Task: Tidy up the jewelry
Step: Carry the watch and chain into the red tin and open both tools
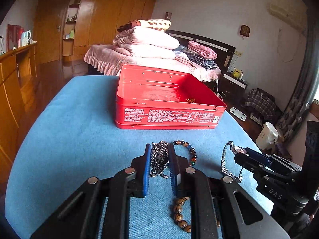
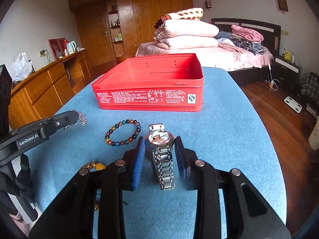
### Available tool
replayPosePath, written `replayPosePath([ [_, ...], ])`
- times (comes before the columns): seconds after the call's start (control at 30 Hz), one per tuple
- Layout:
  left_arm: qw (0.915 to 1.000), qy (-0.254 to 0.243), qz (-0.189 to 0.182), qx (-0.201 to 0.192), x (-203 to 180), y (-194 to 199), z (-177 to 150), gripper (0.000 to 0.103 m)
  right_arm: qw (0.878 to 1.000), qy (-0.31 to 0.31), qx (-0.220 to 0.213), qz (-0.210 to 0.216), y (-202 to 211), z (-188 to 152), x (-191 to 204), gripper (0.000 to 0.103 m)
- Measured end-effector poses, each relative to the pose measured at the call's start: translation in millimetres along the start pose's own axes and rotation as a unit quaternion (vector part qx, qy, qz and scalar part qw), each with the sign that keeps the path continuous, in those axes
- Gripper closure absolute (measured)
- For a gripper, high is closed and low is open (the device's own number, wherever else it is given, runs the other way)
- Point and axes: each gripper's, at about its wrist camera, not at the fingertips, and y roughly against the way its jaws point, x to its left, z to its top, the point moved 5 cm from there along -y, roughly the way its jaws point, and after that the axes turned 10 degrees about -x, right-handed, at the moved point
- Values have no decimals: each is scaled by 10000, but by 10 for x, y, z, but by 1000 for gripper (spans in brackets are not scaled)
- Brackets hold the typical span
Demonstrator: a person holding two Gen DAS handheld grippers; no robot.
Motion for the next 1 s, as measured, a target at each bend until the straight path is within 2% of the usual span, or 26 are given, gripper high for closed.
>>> replayPosePath([
  [0.2, 9999, -31, -31, -128, -20, -16, 168, 86, 9999, 0, -133, 45, -15, 161, 30, 74],
  [0.43, 9989, -109, -85, -447, -75, -81, 578, 86, 9994, 110, -332, 4, -54, 463, -6, 74],
  [0.67, 9974, -163, -144, -685, -110, -219, 977, 86, 9978, 53, -667, -5, -87, 922, -110, 74],
  [0.83, 9977, -204, -129, -641, -81, -515, 1137, 86, 9972, -6, -750, -38, -344, 1272, -199, 74],
  [1.0, 9990, -164, -28, -423, 49, -914, 1144, 86, 9981, -63, -591, -136, -815, 1410, -269, 74],
])
